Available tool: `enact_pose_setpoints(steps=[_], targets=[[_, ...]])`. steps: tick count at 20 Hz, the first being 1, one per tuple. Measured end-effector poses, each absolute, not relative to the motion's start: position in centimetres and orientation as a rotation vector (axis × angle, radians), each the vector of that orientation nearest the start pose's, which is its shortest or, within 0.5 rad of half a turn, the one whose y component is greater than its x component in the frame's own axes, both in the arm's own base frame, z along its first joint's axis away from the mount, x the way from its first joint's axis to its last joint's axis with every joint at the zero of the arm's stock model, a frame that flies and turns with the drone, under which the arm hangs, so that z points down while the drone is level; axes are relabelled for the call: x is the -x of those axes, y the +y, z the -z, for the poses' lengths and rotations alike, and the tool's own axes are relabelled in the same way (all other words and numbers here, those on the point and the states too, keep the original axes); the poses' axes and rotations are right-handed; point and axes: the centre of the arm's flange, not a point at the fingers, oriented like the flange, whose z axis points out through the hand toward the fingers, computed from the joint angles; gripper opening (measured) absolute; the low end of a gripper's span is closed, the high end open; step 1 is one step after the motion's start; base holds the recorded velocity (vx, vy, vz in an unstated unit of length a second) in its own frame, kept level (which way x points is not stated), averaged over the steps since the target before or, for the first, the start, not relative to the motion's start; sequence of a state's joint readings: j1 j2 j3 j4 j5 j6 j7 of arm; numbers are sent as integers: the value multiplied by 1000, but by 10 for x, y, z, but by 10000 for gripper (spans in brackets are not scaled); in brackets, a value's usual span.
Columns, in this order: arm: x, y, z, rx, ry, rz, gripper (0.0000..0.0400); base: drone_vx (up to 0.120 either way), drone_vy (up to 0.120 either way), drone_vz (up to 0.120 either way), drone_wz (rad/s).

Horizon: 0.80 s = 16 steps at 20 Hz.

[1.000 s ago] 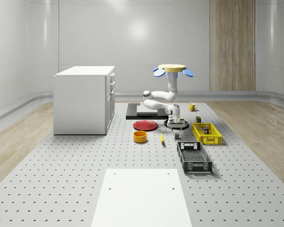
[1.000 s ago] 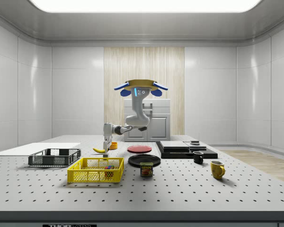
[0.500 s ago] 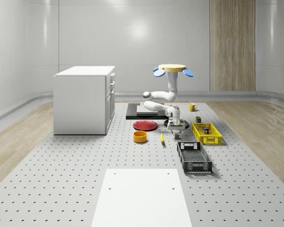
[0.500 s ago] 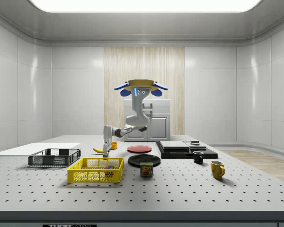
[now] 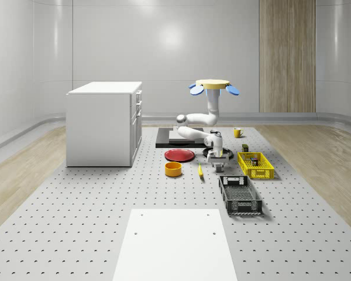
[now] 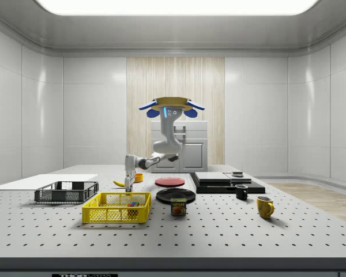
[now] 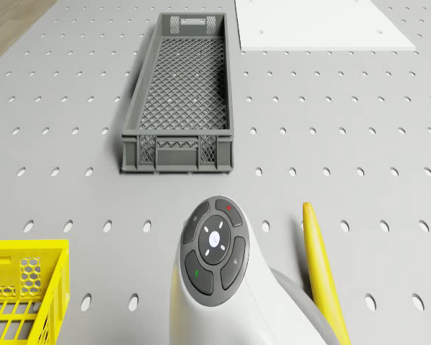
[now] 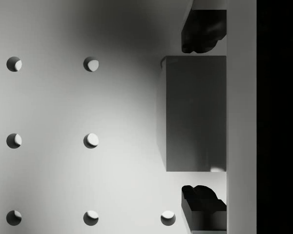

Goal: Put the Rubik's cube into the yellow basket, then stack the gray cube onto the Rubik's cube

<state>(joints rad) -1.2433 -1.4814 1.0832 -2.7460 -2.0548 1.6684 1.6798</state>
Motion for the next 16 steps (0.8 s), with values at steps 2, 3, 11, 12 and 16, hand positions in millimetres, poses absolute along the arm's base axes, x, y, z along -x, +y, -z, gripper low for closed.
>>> enact_pose_setpoints(steps=[2, 3, 11, 12, 16], targets=[[-318, 0, -584, -1, -2, -786, 400, 0, 0, 0, 0], [-318, 0, -585, -1, -2, -786, 388, 0, 0, 0, 0], [-319, 0, -586, 0, -2, -786, 269, 0, 0, 0, 0], [-319, 0, -587, 0, -2, -786, 265, 0, 0, 0, 0], [-319, 0, -587, 0, -2, -786, 256, 0, 0, 0, 0]])
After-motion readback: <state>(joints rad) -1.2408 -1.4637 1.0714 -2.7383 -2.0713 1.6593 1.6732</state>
